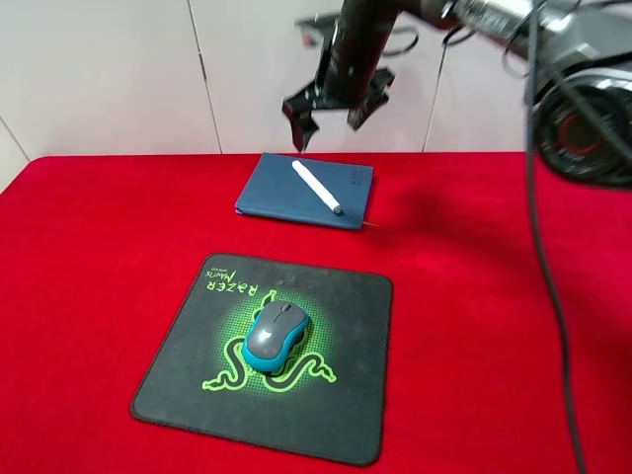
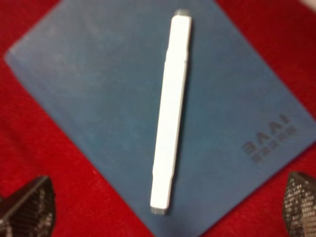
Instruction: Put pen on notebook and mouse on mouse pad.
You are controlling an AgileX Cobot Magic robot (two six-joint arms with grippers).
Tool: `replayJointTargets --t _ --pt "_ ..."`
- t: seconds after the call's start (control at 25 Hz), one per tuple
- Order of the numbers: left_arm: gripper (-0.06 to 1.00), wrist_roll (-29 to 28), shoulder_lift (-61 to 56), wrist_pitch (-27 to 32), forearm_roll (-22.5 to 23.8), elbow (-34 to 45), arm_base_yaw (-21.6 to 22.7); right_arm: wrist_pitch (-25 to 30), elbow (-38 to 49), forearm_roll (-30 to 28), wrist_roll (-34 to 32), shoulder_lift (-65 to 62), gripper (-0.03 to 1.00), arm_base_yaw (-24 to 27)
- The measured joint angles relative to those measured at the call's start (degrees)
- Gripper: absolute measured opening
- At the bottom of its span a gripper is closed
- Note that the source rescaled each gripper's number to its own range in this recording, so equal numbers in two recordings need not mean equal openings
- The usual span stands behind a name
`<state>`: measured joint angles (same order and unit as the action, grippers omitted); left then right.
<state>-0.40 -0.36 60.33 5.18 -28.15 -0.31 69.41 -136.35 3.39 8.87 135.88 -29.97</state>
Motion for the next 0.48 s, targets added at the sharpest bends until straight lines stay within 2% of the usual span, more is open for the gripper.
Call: replayJointTargets --t 0.2,0.48 --pt "1.0 0.0 0.0 0.0 0.0 0.0 0.0 0.1 3.7 0.0 -0.4 -7.7 1.0 -0.1" --pt "1.0 0.0 0.0 0.0 0.0 0.0 0.0 0.2 18.6 0.0 -3.7 -22.8 1.0 -0.1"
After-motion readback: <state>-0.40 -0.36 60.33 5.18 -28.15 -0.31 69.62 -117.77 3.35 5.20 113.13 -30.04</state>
